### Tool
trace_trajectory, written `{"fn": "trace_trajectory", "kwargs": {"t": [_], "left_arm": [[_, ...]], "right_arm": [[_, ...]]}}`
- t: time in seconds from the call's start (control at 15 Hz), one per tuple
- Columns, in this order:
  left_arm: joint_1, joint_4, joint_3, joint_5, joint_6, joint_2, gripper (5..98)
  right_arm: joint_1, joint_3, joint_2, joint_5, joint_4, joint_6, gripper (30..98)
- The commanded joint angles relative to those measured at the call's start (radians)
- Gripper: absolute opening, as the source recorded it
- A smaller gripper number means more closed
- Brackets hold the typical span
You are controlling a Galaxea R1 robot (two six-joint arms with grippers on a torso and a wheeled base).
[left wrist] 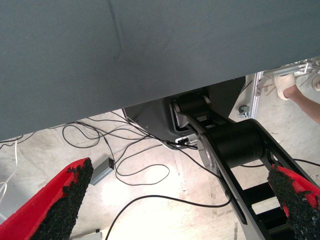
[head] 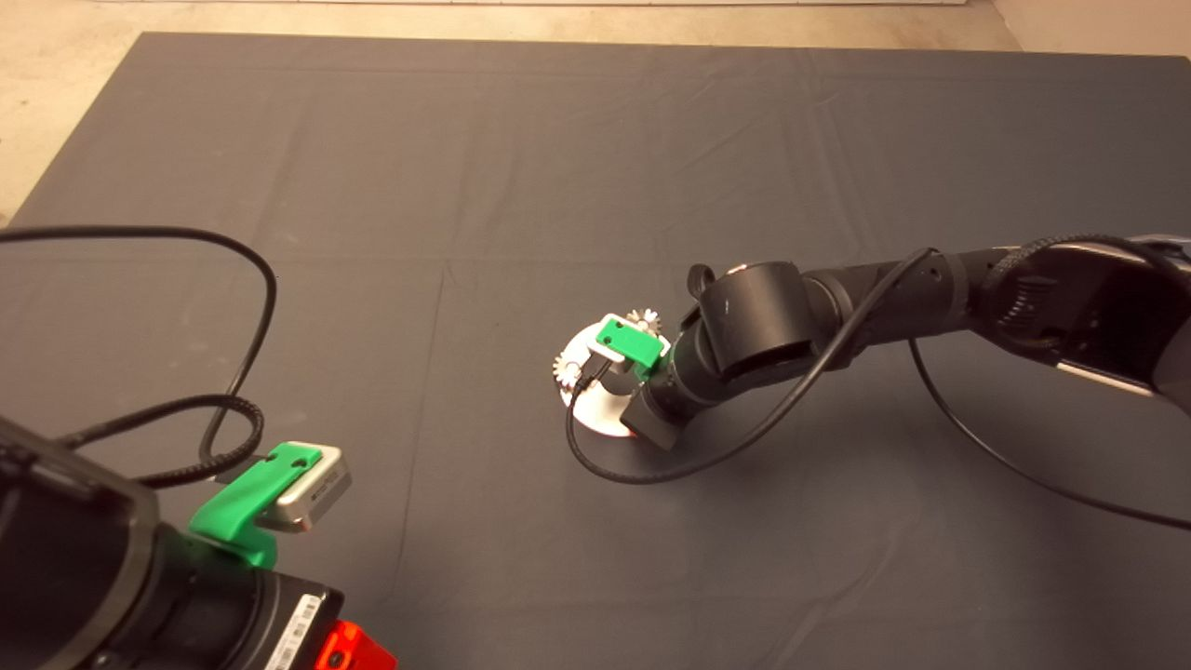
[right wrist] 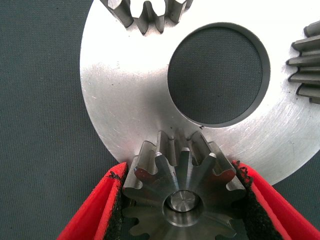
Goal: Remove an incorrectly installed larger gear and replace it with the correct smaller gear
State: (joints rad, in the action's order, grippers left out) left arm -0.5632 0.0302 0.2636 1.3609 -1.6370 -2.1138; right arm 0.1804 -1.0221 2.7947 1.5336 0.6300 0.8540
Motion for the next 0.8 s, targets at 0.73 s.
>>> {"fn": "trace_trajectory", "kwargs": {"t": [0.73], "left_arm": [[-0.009, -0.016, -0.017, -0.002, -0.004, -0.001, 90.9]], "right_arm": [[0.039, 0.004, 0.004, 0.124, 0.017, 0.007, 50.6]]}}
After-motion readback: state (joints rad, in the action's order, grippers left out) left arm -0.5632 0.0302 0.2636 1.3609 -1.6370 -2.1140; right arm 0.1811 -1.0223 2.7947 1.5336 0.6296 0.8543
